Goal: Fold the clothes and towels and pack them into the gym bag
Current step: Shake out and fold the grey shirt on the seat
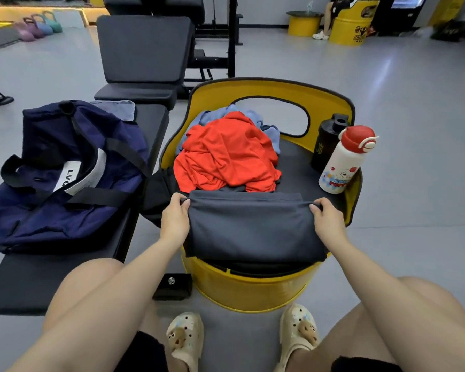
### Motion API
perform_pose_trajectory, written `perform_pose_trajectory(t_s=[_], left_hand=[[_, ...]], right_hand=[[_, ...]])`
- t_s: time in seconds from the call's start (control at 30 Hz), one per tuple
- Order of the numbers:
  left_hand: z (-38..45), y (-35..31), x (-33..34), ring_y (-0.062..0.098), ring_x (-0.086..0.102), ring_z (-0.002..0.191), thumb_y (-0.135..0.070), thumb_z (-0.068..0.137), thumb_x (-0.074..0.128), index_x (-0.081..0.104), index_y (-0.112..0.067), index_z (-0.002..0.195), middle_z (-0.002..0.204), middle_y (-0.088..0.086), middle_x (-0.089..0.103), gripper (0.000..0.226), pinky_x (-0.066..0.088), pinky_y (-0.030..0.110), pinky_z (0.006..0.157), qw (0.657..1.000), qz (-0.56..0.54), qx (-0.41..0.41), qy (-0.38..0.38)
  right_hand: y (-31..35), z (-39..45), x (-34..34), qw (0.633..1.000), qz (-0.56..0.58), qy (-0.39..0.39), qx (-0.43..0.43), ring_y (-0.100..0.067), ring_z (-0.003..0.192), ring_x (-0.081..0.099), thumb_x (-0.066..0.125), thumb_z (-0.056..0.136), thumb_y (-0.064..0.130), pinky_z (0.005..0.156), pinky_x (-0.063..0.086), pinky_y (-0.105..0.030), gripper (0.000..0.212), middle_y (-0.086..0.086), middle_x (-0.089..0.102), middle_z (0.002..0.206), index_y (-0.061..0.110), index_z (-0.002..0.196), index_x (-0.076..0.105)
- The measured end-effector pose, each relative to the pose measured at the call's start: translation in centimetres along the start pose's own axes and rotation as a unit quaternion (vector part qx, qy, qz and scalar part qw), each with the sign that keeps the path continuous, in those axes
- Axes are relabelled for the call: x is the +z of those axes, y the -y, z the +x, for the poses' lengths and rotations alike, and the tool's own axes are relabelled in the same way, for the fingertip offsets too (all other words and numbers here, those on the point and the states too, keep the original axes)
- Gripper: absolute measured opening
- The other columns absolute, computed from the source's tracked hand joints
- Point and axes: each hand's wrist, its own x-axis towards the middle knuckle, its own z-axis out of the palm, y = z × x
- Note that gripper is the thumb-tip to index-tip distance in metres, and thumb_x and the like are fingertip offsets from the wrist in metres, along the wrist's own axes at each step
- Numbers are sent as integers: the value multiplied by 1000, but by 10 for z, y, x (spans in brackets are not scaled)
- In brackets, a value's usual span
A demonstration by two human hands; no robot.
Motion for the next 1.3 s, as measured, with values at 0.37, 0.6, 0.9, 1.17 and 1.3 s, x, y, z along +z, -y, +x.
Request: perform_pose_trajectory(t_s=[0.37, 0.6, 0.9, 1.17, 1.3], left_hand=[[46, -4, 20, 34, 49, 78, -29, 103, 28, 38, -10, 96, 86, 11, 54, 22, 36, 40, 66, 978, 191, 76, 22], [60, 3, 27, 37, 53, 81, -31, 101, 38, 39, -8, 103, 97, 16, 59, 22, 42, 41, 65, 970, 234, 69, 19], [30, 35, -2, 22, 62, 63, -22, 90, 63, 59, -11, 78, 70, 5, 60, 17, 53, 36, 61, 995, 71, -9, 71], [-7, 41, 4, 13, 55, 77, -13, 84, 69, 69, -7, 96, 63, -8, 54, 14, 40, 22, 71, 991, 86, -23, 97], [-14, 40, 13, 16, 58, 86, -16, 87, 64, 68, -9, 101, 67, -9, 55, 16, 40, 22, 74, 990, 70, -55, 106]], right_hand=[[8, 52, 33, 989, -138, -22, -47, -35, 95, 58, 37, 103, 29, 79, 49, -44, 24, -13, 63, 108, 12, 109, 53], [4, 65, 43, 982, -190, 3, -11, -37, 102, 56, 39, 102, 31, 71, 38, -36, 27, -14, 59, 116, 11, 115, 50], [-4, 33, 32, 978, -201, 8, -58, -33, 124, 40, 50, 97, 35, 90, 44, -46, 49, -13, 41, 138, 10, 138, 40], [-15, -28, 62, 920, -225, 109, -300, -31, 135, 40, 47, 98, 32, 111, 29, -44, 44, -10, 49, 142, 9, 135, 53], [-21, -39, 72, 904, -298, 144, -272, -25, 147, 13, -2, 86, 54, 118, 9, -42, 77, 2, 24, 157, 24, 150, 28]])
